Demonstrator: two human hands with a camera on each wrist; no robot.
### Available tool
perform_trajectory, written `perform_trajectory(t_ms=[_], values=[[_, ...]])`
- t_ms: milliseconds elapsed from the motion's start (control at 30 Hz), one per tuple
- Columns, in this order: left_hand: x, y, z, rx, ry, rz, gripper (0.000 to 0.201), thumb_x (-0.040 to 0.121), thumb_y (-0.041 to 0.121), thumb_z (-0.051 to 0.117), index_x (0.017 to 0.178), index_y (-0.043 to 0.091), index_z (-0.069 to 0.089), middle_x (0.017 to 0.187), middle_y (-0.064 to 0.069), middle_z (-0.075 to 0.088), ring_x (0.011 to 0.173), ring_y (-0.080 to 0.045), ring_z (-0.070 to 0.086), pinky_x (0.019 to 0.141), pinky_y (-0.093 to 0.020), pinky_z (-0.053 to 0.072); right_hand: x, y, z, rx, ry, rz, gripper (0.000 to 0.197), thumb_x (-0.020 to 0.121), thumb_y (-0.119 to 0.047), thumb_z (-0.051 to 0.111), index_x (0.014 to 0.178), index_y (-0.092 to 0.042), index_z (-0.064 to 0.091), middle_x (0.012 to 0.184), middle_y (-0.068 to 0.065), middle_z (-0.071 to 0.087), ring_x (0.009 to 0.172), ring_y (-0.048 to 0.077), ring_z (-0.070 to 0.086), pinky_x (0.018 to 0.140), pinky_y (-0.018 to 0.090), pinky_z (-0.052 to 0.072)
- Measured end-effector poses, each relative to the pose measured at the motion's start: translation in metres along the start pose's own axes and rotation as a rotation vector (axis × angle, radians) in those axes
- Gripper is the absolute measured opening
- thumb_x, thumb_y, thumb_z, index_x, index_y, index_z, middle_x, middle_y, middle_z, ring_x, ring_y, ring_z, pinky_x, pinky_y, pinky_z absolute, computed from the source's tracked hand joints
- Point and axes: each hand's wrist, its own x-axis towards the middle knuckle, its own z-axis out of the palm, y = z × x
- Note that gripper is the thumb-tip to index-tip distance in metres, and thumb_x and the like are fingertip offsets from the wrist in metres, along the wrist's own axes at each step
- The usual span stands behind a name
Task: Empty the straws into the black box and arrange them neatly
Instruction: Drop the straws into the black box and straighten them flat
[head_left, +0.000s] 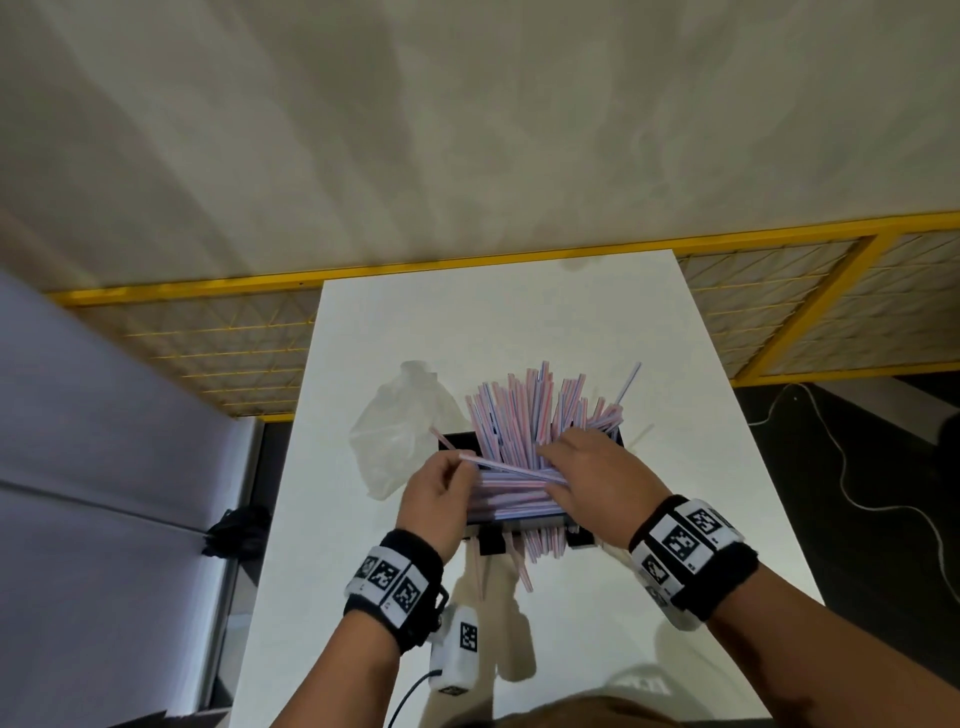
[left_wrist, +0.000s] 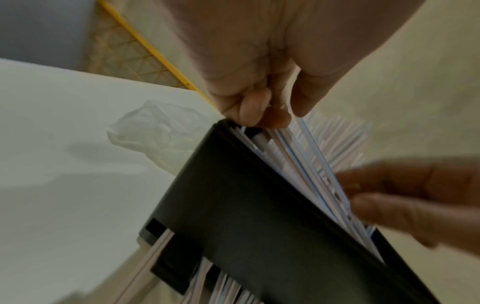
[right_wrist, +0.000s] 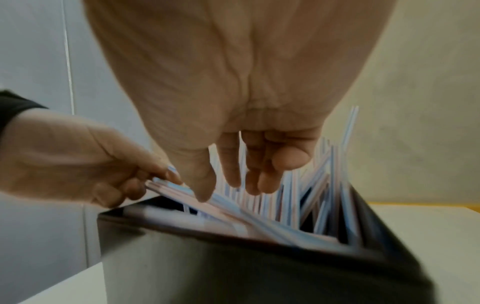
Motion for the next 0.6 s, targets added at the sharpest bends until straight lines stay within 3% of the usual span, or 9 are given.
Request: perform_trajectory(t_ms=[67, 133, 200, 267, 400, 467, 600], values=[[-0.004, 0.002, 0.007, 0.114, -0.005, 0.052, 0.020, 0.102, 0.021, 0.055, 0.121, 0.021, 0.060, 0.116, -0.003, 0.065, 0.100, -0.019, 0.064, 0.091, -0.038, 0.055, 0.000, -0.006, -0.001, 0.014, 0.023, -0.052, 0.038, 0.102, -0.041, 0.052, 0.132, -0.019, 0.058, 0.117, 0.001, 0.057, 0.110, 0.022, 0.053, 0.095, 0.034, 0.045], [-0.007, 0.001, 0.006, 0.213, 0.075, 0.089, 0.040, 0.099, 0.023, 0.056, 0.138, 0.021, 0.047, 0.129, 0.001, 0.050, 0.105, -0.010, 0.058, 0.091, -0.032, 0.052, -0.001, -0.007, 0.003, 0.050, -0.033, -0.055, 0.046, 0.103, -0.048, 0.047, 0.140, -0.021, 0.054, 0.124, 0.001, 0.058, 0.115, 0.022, 0.054, 0.098, 0.037, 0.044], [-0.011, 0.000, 0.003, 0.278, 0.141, 0.153, 0.052, 0.098, 0.024, 0.056, 0.146, 0.023, 0.038, 0.130, 0.005, 0.041, 0.100, 0.009, 0.050, 0.085, -0.019, 0.044, -0.002, -0.006, 0.012, 0.046, -0.109, -0.032, 0.056, 0.104, -0.054, 0.041, 0.149, -0.022, 0.046, 0.135, 0.001, 0.056, 0.123, 0.023, 0.052, 0.103, 0.038, 0.043], [-0.013, -0.002, 0.001, 0.333, 0.124, 0.265, 0.049, 0.097, 0.024, 0.057, 0.144, 0.026, 0.042, 0.126, 0.007, 0.042, 0.103, 0.019, 0.047, 0.083, -0.013, 0.041, -0.003, -0.004, 0.021, 0.044, -0.144, -0.023, 0.066, 0.101, -0.063, 0.037, 0.153, -0.023, 0.040, 0.141, 0.000, 0.053, 0.127, 0.022, 0.050, 0.106, 0.039, 0.042], [-0.015, -0.004, 0.005, 0.629, -0.043, 0.509, 0.037, 0.092, 0.034, 0.060, 0.127, 0.023, 0.062, 0.125, 0.002, 0.054, 0.113, -0.015, 0.052, 0.099, -0.033, 0.044, 0.003, -0.004, 0.029, 0.010, -0.182, -0.017, 0.087, 0.079, -0.082, 0.042, 0.150, -0.033, 0.038, 0.138, -0.004, 0.053, 0.125, 0.022, 0.050, 0.104, 0.043, 0.041], [-0.016, -0.009, 0.013, 0.743, -0.137, 0.542, 0.041, 0.091, 0.042, 0.057, 0.128, 0.025, 0.062, 0.125, 0.004, 0.058, 0.113, -0.018, 0.054, 0.101, -0.034, 0.042, 0.008, -0.006, 0.030, -0.017, -0.218, -0.006, 0.081, 0.074, -0.076, 0.052, 0.144, -0.038, 0.040, 0.134, -0.005, 0.055, 0.123, 0.024, 0.051, 0.102, 0.045, 0.041], [-0.016, -0.019, 0.027, 0.887, -0.254, 0.495, 0.053, 0.096, 0.056, 0.041, 0.136, 0.024, 0.054, 0.128, 0.003, 0.059, 0.117, -0.019, 0.053, 0.110, -0.036, 0.033, 0.019, -0.007, 0.025, -0.047, -0.296, -0.011, 0.057, 0.072, -0.058, 0.063, 0.124, -0.038, 0.048, 0.108, -0.007, 0.065, 0.102, 0.025, 0.061, 0.091, 0.044, 0.044]])
